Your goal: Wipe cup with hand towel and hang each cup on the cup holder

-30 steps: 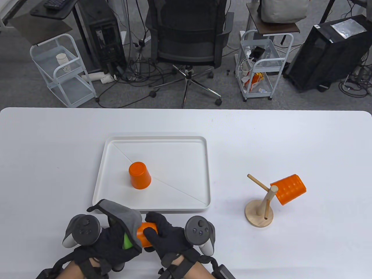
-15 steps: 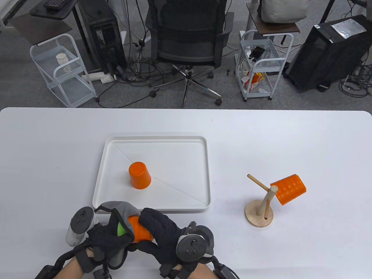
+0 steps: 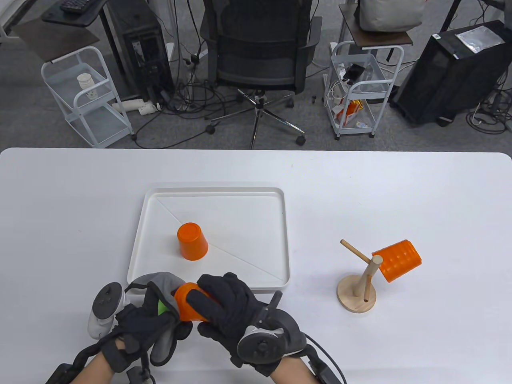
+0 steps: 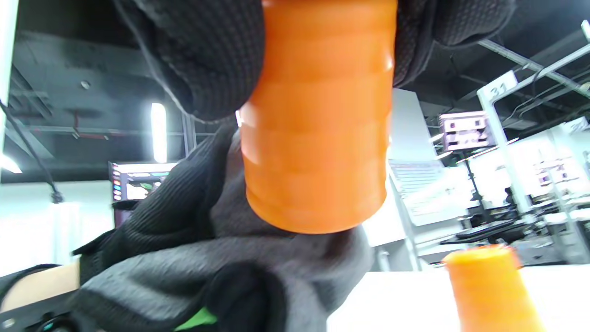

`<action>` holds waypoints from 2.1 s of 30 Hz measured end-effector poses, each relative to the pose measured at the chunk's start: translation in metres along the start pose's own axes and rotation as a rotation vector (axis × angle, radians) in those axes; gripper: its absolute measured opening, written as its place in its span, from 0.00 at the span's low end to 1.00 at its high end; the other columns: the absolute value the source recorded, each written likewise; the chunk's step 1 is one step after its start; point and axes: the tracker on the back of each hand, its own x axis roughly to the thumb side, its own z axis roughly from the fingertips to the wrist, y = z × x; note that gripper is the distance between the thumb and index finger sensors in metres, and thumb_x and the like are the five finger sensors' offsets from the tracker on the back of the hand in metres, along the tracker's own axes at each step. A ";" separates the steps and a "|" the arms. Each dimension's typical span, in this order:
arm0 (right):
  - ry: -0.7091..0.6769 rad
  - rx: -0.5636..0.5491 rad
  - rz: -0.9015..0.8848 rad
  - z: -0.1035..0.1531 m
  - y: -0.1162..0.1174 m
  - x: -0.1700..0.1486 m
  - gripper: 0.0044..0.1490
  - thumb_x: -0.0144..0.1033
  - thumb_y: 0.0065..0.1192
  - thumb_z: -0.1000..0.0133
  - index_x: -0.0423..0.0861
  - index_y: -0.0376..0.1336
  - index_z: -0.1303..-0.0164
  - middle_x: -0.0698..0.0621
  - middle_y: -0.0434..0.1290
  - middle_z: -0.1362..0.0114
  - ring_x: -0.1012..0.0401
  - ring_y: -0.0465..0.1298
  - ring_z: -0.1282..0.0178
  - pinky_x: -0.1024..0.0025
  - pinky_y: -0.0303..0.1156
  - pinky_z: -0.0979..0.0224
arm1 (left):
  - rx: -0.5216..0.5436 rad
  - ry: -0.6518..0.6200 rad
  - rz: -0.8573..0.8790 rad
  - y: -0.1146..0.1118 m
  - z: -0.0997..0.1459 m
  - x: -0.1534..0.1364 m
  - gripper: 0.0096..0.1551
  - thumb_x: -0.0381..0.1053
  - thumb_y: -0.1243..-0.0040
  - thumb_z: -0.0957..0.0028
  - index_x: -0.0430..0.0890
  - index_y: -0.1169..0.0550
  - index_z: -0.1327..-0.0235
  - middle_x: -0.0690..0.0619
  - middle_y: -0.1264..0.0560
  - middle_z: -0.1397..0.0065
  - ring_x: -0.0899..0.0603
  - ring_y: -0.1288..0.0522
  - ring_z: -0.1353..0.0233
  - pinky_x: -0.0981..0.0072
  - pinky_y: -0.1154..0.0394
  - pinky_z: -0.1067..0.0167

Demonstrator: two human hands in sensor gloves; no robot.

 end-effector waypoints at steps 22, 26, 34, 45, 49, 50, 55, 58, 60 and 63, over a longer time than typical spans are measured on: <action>0.465 0.285 0.568 -0.034 -0.140 -0.067 0.46 0.40 0.68 0.49 0.45 0.53 0.21 0.32 0.55 0.17 0.33 0.62 0.27 0.31 0.55 0.23 | 0.012 -0.010 0.041 0.004 -0.001 0.002 0.52 0.75 0.47 0.47 0.65 0.65 0.30 0.46 0.58 0.18 0.45 0.19 0.43 0.42 0.24 0.40; 0.552 0.366 0.567 -0.036 -0.134 -0.087 0.45 0.41 0.66 0.48 0.46 0.54 0.21 0.33 0.56 0.17 0.33 0.62 0.27 0.31 0.55 0.23 | 0.013 -0.011 0.047 0.004 -0.001 0.002 0.52 0.75 0.47 0.48 0.65 0.65 0.30 0.46 0.58 0.18 0.45 0.19 0.43 0.42 0.24 0.40; 0.663 0.515 0.587 -0.035 -0.118 -0.118 0.43 0.41 0.64 0.48 0.46 0.55 0.21 0.33 0.57 0.16 0.33 0.62 0.27 0.31 0.53 0.22 | 0.001 -0.006 0.050 0.004 -0.002 0.002 0.52 0.75 0.47 0.47 0.65 0.65 0.30 0.46 0.58 0.18 0.45 0.19 0.43 0.42 0.24 0.40; 0.782 0.623 0.572 -0.024 -0.107 -0.144 0.43 0.40 0.64 0.48 0.46 0.55 0.21 0.33 0.56 0.16 0.32 0.60 0.27 0.30 0.52 0.22 | -0.007 -0.010 0.050 0.004 -0.002 0.001 0.51 0.75 0.47 0.47 0.65 0.64 0.30 0.46 0.58 0.18 0.45 0.19 0.43 0.42 0.24 0.40; 0.818 0.678 0.569 -0.020 -0.103 -0.150 0.43 0.39 0.64 0.48 0.46 0.55 0.21 0.34 0.55 0.15 0.32 0.59 0.26 0.30 0.50 0.22 | -0.007 -0.014 0.051 0.004 -0.002 0.001 0.51 0.75 0.48 0.47 0.65 0.64 0.29 0.46 0.58 0.18 0.45 0.19 0.43 0.42 0.24 0.40; 0.823 0.683 0.567 -0.019 -0.102 -0.151 0.43 0.39 0.64 0.48 0.46 0.55 0.21 0.34 0.56 0.15 0.32 0.59 0.26 0.30 0.50 0.22 | -0.007 -0.015 0.051 0.004 -0.002 0.001 0.51 0.75 0.48 0.47 0.65 0.64 0.29 0.46 0.58 0.18 0.45 0.19 0.43 0.42 0.24 0.40; 0.845 0.708 0.563 -0.017 -0.097 -0.156 0.43 0.39 0.65 0.48 0.46 0.55 0.21 0.34 0.56 0.15 0.32 0.59 0.27 0.30 0.51 0.22 | -0.008 -0.017 0.055 0.003 -0.002 0.001 0.51 0.75 0.48 0.47 0.65 0.64 0.29 0.46 0.58 0.18 0.45 0.19 0.43 0.42 0.24 0.40; 0.855 0.732 0.575 -0.017 -0.092 -0.158 0.43 0.40 0.66 0.48 0.46 0.55 0.21 0.34 0.56 0.16 0.32 0.59 0.27 0.30 0.51 0.23 | -0.009 -0.020 0.056 0.003 -0.002 0.001 0.51 0.75 0.48 0.47 0.65 0.64 0.29 0.46 0.57 0.18 0.45 0.19 0.43 0.42 0.24 0.40; 0.859 0.750 0.588 -0.018 -0.089 -0.159 0.44 0.40 0.66 0.48 0.46 0.55 0.21 0.35 0.56 0.16 0.32 0.59 0.27 0.30 0.51 0.23 | -0.010 -0.024 0.056 0.003 -0.002 0.002 0.51 0.75 0.48 0.47 0.65 0.64 0.29 0.46 0.57 0.18 0.45 0.19 0.43 0.42 0.24 0.40; 0.866 0.767 0.604 -0.018 -0.084 -0.162 0.44 0.41 0.66 0.48 0.46 0.55 0.21 0.35 0.56 0.16 0.33 0.59 0.27 0.30 0.51 0.23 | -0.009 -0.028 0.062 0.003 -0.002 0.002 0.51 0.75 0.48 0.47 0.65 0.64 0.29 0.46 0.57 0.18 0.45 0.19 0.43 0.42 0.24 0.40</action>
